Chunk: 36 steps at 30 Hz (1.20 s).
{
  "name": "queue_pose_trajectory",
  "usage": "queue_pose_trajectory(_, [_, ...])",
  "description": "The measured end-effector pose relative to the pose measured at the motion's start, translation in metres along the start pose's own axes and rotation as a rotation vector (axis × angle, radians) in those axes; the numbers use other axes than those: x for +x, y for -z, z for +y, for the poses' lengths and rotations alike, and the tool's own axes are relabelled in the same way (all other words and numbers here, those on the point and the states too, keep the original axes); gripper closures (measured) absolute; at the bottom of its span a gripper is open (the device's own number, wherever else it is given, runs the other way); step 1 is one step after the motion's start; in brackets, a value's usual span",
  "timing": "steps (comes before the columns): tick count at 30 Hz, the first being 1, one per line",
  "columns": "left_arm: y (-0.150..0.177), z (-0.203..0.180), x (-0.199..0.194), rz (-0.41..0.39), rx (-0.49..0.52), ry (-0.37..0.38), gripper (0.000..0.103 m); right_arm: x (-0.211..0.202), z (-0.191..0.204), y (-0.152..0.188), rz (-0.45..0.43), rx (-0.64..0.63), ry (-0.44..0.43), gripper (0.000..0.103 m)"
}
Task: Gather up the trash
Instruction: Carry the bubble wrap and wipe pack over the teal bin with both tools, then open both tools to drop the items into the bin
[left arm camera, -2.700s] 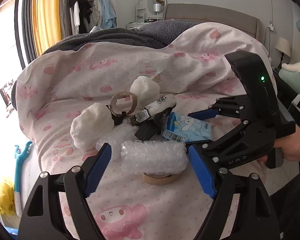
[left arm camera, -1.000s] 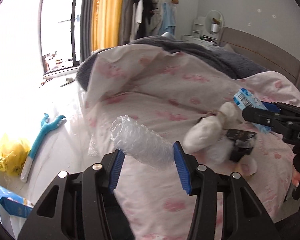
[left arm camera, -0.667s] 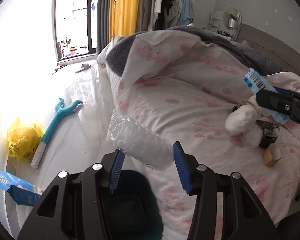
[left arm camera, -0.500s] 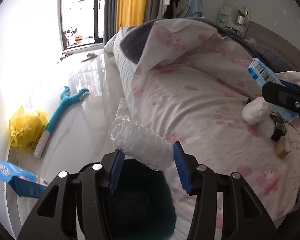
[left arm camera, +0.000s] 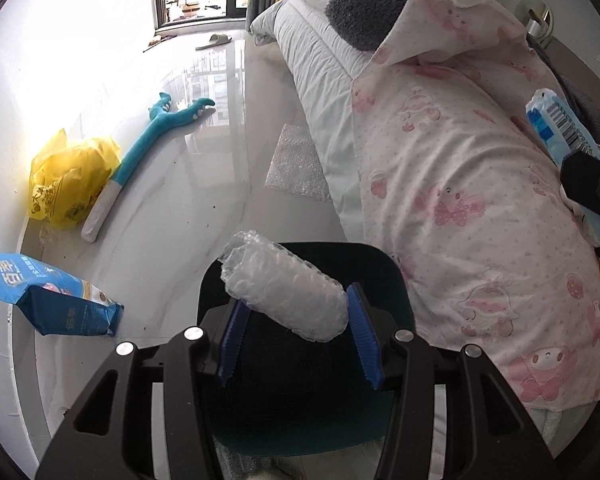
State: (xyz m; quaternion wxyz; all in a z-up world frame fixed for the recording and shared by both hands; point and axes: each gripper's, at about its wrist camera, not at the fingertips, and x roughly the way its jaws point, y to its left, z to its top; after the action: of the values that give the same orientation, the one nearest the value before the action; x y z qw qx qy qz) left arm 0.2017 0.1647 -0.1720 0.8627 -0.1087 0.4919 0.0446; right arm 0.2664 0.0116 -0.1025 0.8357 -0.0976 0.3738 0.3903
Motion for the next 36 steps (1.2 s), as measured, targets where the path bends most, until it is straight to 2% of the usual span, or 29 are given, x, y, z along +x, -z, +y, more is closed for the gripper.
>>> queue_pose_trajectory(9, [0.018,0.033,0.025,0.145,-0.081,0.07,0.049,0.039,0.023,0.004,0.103,-0.014,-0.027,0.05])
queue_pose_trajectory(17, [0.027,0.044,0.021,0.185,-0.097,0.104,0.026,0.083,0.034,0.013,0.205,0.013,-0.06,0.05])
queue_pose_trajectory(20, [0.027,0.049,0.011,0.16,-0.091,0.092,0.021,0.098,0.037,0.014,0.23,0.02,-0.061,0.05])
queue_pose_trajectory(23, [0.025,0.058,-0.002,0.117,-0.109,0.083,0.021,0.111,0.039,0.015,0.254,0.021,-0.046,0.05])
queue_pose_trajectory(30, [0.019,0.065,-0.045,-0.065,-0.066,0.032,0.02,0.138,0.038,0.027,0.32,0.034,-0.032,0.05])
queue_pose_trajectory(36, [0.015,0.073,-0.069,-0.17,-0.063,0.011,0.018,0.164,0.036,0.043,0.398,0.074,-0.043,0.05])
